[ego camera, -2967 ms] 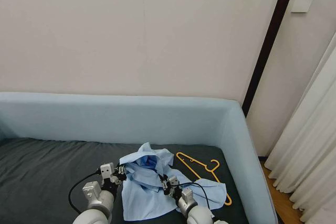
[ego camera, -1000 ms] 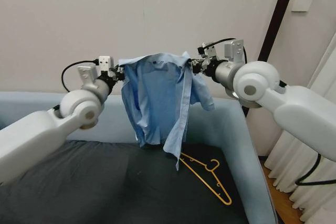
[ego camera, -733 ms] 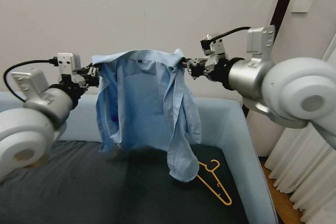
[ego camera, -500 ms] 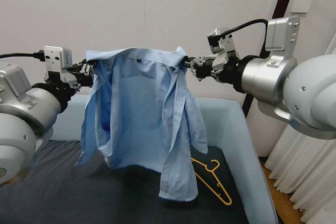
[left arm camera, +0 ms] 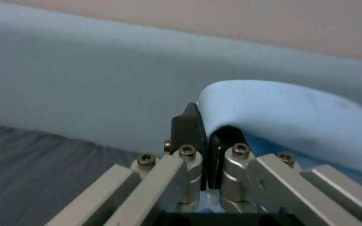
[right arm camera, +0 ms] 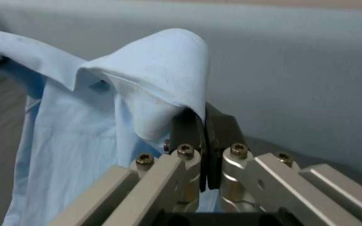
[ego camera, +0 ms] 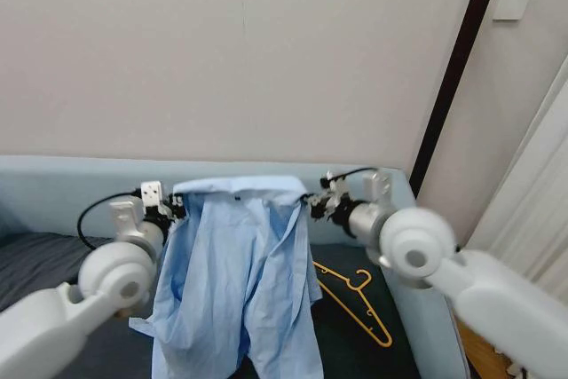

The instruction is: Pick up the clothes from the sofa and hang them on the clothes hanger.

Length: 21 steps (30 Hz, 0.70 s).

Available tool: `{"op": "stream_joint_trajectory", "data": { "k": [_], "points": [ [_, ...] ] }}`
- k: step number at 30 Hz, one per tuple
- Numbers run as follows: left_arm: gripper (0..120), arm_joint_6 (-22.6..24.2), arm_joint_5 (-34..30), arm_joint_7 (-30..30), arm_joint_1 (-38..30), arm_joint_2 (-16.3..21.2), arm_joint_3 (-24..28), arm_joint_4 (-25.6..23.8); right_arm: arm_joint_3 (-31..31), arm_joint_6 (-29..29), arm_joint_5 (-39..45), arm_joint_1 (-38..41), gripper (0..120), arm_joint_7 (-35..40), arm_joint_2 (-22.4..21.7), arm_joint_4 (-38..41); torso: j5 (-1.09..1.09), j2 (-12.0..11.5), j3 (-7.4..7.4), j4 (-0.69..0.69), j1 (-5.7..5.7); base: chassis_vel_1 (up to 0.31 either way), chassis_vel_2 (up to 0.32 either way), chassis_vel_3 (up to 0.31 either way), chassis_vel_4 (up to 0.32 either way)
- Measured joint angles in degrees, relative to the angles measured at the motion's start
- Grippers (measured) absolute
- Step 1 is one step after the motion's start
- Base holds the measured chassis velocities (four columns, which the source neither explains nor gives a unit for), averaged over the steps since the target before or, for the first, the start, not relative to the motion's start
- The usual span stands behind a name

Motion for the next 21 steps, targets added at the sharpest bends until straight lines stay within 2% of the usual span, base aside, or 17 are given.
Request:
{"op": "stream_joint_trajectory", "data": {
  "k": [2, 3, 6, 7, 9, 13, 15, 16, 17, 19, 21],
  "points": [
    [0, -1.99, 5.82, 1.65, 0.33, -4.61, 1.88, 7.37, -0.81, 2.83, -6.99, -3.59, 0, -2.64, 4.66, -7.49, 0.01, 0.0, 0.0, 0.0, 0.0, 0.0, 0.0, 0.0, 0.0],
    [0, -1.99, 5.82, 1.65, 0.33, -4.61, 1.88, 7.37, -0.81, 2.83, -6.99, -3.59, 0, -2.64, 4.66, -7.49, 0.01, 0.0, 0.0, 0.0, 0.0, 0.0, 0.0, 0.0, 0.0],
    [0, -4.0, 8.93, 2.23, -1.78, -9.55, 3.77, 14.63, -2.11, 7.48, -12.1, -5.27, 0, -5.94, 9.34, -15.91, 0.02, 0.0, 0.0, 0.0, 0.0, 0.0, 0.0, 0.0, 0.0],
    [0, -4.0, 8.93, 2.23, -1.78, -9.55, 3.77, 14.63, -2.11, 7.48, -12.1, -5.27, 0, -5.94, 9.34, -15.91, 0.02, 0.0, 0.0, 0.0, 0.0, 0.0, 0.0, 0.0, 0.0],
    [0, -5.24, 10.28, 2.42, -4.13, -12.37, 5.52, 18.41, -3.1, 10.5, -14.67, -4.66, 0, -7.85, 11.29, -20.48, 0.02, 0.0, 0.0, 0.01, -0.01, 0.0, 0.0, 0.0, 0.0],
    [0, -6.24, 12.19, 2.52, -8.39, -15.86, 8.49, 23.57, -3.35, 11.9, -16.03, -1.6, 0, -9.01, 12.53, -25.72, 0.03, 0.0, -0.01, -0.02, -0.01, 0.0, 0.0, 0.0, 0.0],
    [0, -6.67, 12.77, 2.44, -11.63, -19.56, 10.77, 28.3, -2.83, 12.02, -16.55, 0.88, 0, -10.11, 12.75, -29.21, 0.01, 0.0, -0.01, 0.02, 0.0, 0.0, 0.0, 0.0, 0.0],
    [0, -6.67, 12.77, 2.44, -11.63, -19.56, 10.77, 28.3, -2.83, 12.02, -16.55, 0.88, 0, -10.11, 12.75, -29.21, 0.01, 0.0, -0.01, 0.02, 0.0, 0.0, 0.0, 0.0, 0.0],
    [0, -6.9, 12.97, 2.4, -12.78, -21.07, 11.78, 30.05, -2.46, 12.02, -16.8, 1.17, 0, -10.41, 12.55, -29.98, 0.02, 0.0, -0.01, 0.04, 0.0, 0.0, 0.0, 0.0, 0.0],
    [0, -7.83, 14.04, 2.63, -16.28, -26.66, 15.45, 36.37, -1.33, 12.02, -19.11, 0.34, 0, -11.11, 11.32, -31.68, 0.02, -0.01, -0.01, -0.03, 0.0, 0.0, 0.0, 0.0, 0.0],
    [0, -7.98, 14.15, 2.69, -16.68, -27.37, 15.9, 37.21, -1.28, 12.02, -19.34, 0.19, 0, -11.11, 11.17, -31.84, 0.02, 0.0, -0.01, -0.05, 0.0, 0.0, 0.0, 0.0, 0.0]
  ]
}}
